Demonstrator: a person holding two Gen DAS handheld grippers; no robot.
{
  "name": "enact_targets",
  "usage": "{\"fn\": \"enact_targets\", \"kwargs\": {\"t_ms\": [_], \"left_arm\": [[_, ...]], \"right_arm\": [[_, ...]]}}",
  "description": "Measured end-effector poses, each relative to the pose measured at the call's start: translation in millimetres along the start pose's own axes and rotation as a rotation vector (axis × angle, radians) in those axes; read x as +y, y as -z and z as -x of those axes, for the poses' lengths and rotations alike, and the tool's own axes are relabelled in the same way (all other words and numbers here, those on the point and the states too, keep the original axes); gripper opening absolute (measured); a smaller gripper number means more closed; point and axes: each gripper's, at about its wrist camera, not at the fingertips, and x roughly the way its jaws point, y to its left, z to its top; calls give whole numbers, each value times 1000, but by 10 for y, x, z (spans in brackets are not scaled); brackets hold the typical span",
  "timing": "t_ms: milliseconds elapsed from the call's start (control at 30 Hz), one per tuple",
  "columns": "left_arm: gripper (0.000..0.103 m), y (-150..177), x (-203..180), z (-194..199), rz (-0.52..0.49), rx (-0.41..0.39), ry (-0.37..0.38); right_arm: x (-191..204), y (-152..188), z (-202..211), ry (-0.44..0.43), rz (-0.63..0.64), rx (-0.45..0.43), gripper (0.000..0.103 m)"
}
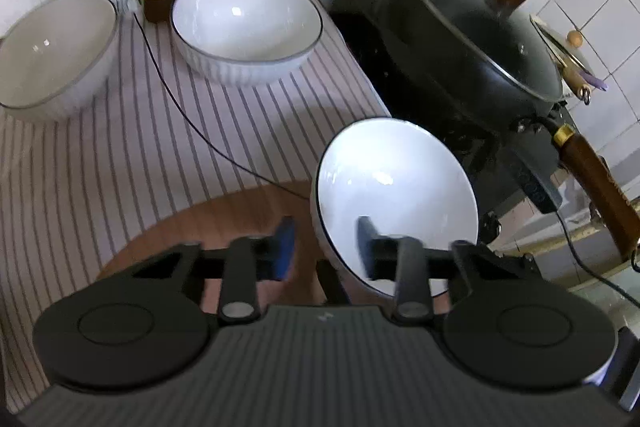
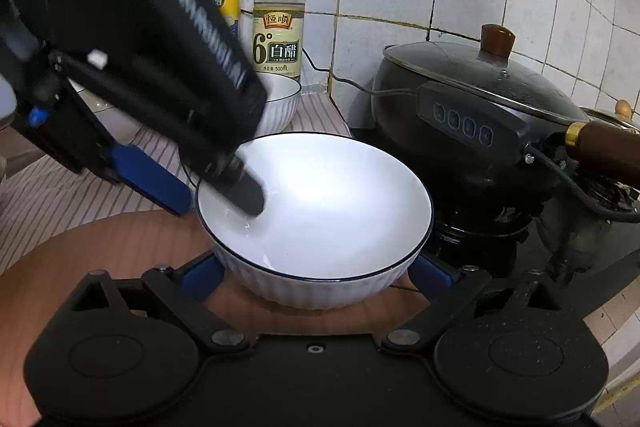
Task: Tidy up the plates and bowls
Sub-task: 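Move the left gripper to the white bowl on the striped cloth, then grasp the white bowl rim with the left gripper and lift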
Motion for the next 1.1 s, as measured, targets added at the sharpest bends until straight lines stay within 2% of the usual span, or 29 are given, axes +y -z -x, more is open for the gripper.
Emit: {"fn": "enact_targets", "kwargs": {"t_ms": [33,67,300,633,867,1100], "left_arm": [[18,14,12,-17,4,5,5],[17,33,28,-23,15,3,21],[16,86,55,76,6,-3,8],[16,333,267,548,5,-24,-39],[16,509,501,917,48,-61,-106],[16,642,755,1104,114,-77,-137]], "right_arm": [[-1,-1,-12,-1,-3,-1,100],[1,0,-22,-2,-7,0,100],[63,5,42,-21,-36,0,101],[411,0,371,-84,18,-38,101],[704,-55,521,-171,61,-65,101],[988,-74,541,-240,132,-66,101]]}}
